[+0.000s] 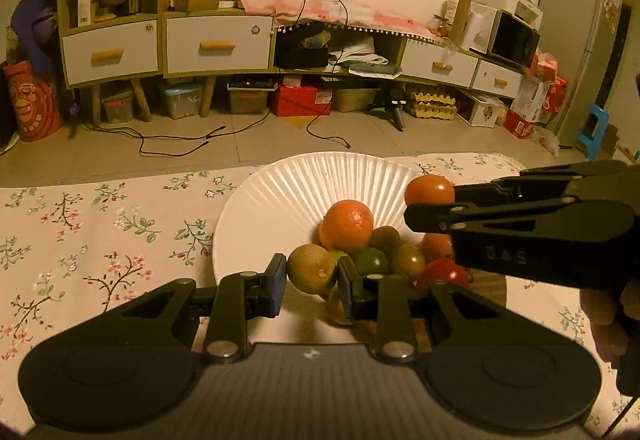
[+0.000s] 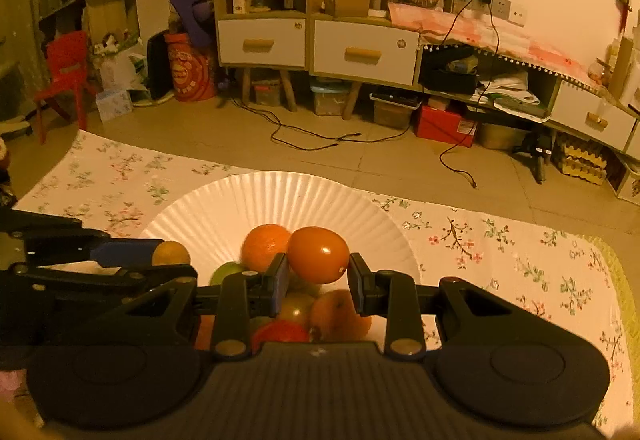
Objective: Organize fruits
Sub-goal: 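Lower the beige tomato in the left gripper and orange tomato in the right gripper onto the plate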
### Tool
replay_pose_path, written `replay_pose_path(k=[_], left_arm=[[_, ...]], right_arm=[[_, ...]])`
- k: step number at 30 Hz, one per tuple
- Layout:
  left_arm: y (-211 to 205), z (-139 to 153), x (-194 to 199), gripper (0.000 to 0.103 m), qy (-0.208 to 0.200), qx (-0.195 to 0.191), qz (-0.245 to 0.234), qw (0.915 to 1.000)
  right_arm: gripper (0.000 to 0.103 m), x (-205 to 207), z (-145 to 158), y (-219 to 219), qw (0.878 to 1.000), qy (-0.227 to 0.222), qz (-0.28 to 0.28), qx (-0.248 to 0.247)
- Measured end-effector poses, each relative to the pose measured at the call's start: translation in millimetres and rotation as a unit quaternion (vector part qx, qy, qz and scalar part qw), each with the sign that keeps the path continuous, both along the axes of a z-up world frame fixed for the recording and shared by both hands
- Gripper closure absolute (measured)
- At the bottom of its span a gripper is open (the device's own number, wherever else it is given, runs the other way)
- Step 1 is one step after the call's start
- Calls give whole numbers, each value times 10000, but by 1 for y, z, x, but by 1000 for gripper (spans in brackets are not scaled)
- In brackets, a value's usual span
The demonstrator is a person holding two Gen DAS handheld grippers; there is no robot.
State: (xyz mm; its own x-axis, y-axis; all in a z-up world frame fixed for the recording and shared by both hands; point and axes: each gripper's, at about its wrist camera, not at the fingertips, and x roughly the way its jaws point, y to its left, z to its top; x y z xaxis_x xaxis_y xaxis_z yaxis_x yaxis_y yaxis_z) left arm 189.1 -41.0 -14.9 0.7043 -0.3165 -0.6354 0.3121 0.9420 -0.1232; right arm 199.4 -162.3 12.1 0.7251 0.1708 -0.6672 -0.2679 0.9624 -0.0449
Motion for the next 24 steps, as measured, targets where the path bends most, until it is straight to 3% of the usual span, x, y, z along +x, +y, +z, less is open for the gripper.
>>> replay_pose_path(k=[24], left_arm=[[7, -2, 2, 76, 106, -112, -87, 9998]], right_arm=[[72, 17, -7, 3, 9992, 265, -172, -253]])
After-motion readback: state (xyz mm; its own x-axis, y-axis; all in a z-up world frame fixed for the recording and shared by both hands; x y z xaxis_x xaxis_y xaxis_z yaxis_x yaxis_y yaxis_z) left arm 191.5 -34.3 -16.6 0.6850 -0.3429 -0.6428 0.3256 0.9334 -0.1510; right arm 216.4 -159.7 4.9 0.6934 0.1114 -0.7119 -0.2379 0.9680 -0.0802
